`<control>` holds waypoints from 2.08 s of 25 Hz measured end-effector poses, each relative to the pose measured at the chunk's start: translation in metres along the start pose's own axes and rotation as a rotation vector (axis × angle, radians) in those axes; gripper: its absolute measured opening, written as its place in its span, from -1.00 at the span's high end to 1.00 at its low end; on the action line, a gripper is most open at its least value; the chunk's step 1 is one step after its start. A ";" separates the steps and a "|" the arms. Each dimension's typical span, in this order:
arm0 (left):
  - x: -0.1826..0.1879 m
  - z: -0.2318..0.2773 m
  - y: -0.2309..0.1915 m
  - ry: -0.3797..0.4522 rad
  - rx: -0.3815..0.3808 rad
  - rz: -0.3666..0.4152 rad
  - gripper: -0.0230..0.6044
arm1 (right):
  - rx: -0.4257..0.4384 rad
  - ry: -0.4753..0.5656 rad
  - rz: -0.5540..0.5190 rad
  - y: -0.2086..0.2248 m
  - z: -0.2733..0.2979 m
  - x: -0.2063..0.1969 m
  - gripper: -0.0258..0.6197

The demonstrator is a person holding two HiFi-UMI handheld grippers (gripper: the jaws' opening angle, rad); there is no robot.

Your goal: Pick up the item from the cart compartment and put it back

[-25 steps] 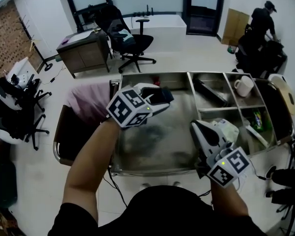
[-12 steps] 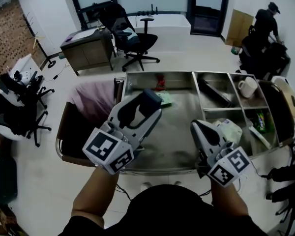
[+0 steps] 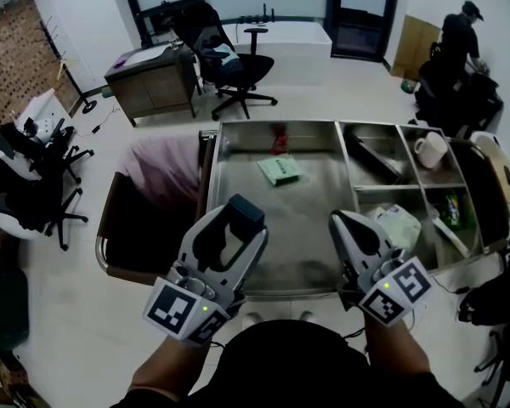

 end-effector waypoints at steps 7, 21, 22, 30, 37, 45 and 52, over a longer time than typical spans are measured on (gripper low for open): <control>-0.015 -0.013 0.006 -0.023 0.004 -0.040 0.13 | -0.009 -0.012 0.001 0.001 -0.003 -0.004 0.86; -0.017 -0.001 0.010 -0.038 -0.032 -0.014 0.13 | -0.019 -0.005 -0.005 0.006 -0.003 -0.001 0.86; -0.018 0.000 0.009 -0.040 -0.031 -0.013 0.13 | -0.020 -0.004 -0.004 0.006 -0.004 -0.001 0.86; -0.012 0.004 0.011 0.007 -0.052 -0.027 0.14 | -0.019 0.001 0.004 0.006 -0.003 -0.003 0.86; -0.015 0.007 0.009 -0.015 -0.046 -0.032 0.14 | -0.017 -0.002 0.004 0.003 -0.002 -0.004 0.86; -0.016 0.008 0.005 -0.033 -0.017 0.009 0.14 | -0.025 -0.010 -0.014 0.001 -0.003 -0.003 0.86; -0.017 0.009 0.007 -0.035 -0.021 0.015 0.14 | -0.017 -0.004 -0.010 0.001 -0.004 -0.001 0.86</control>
Point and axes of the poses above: the fingertips, and each gripper's own axes: z forward along the fingers, y to its right, x out of its top, the point moved 4 cm from there along -z, backward along the fingers, and after that the axes turned 9 degrees about -z, right-handed, at the moved point
